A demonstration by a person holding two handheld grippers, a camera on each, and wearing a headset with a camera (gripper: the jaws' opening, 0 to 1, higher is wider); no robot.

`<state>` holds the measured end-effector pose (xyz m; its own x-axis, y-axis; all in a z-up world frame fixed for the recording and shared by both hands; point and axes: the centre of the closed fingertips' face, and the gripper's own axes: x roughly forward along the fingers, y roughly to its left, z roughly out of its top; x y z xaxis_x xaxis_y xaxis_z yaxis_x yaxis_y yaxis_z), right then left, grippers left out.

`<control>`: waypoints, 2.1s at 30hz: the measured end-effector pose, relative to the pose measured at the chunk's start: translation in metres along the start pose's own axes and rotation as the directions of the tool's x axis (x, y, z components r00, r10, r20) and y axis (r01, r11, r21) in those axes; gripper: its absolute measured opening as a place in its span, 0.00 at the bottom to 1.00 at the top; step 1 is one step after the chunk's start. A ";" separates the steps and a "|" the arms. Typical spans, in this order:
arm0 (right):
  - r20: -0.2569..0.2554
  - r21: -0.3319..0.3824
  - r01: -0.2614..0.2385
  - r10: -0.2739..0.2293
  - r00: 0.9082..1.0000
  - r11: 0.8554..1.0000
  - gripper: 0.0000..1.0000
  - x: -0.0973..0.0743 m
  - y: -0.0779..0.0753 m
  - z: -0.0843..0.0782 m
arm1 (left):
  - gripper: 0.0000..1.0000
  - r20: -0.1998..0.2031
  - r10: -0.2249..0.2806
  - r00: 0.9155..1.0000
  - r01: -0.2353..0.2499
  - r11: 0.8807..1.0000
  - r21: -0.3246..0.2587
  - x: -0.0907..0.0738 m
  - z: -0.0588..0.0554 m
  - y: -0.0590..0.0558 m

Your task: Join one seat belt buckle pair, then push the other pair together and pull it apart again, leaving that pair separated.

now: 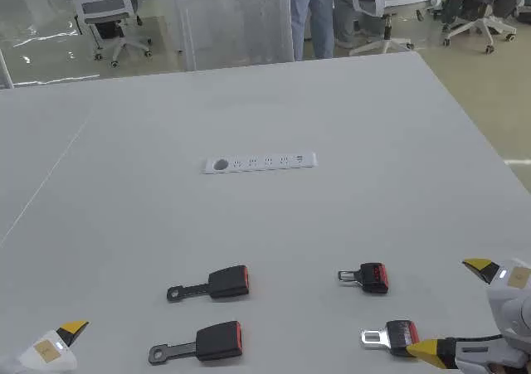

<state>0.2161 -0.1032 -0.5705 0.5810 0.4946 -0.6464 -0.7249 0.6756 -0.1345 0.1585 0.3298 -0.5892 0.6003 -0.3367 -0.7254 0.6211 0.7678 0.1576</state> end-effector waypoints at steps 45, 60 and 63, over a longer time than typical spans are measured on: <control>-0.071 -0.033 -0.029 0.026 0.997 0.999 0.99 -0.004 0.022 -0.017 | 1.00 -0.036 -0.083 0.996 0.087 0.989 0.116 0.008 0.013 -0.032; -0.092 -0.041 -0.032 0.028 0.995 0.999 0.99 -0.001 0.022 -0.015 | 1.00 -0.038 -0.088 0.995 0.091 0.992 0.091 0.003 0.011 -0.044; -0.070 -0.069 0.033 -0.038 0.997 0.997 1.00 -0.003 0.012 -0.009 | 0.97 -0.047 -0.103 0.994 0.107 0.991 0.085 0.005 0.007 -0.047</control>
<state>0.2023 -0.1021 -0.5767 0.5805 0.4290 -0.6921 -0.7290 0.6524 -0.2070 0.1359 0.2879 -0.5959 0.5086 -0.3877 -0.7688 0.7220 0.6785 0.1355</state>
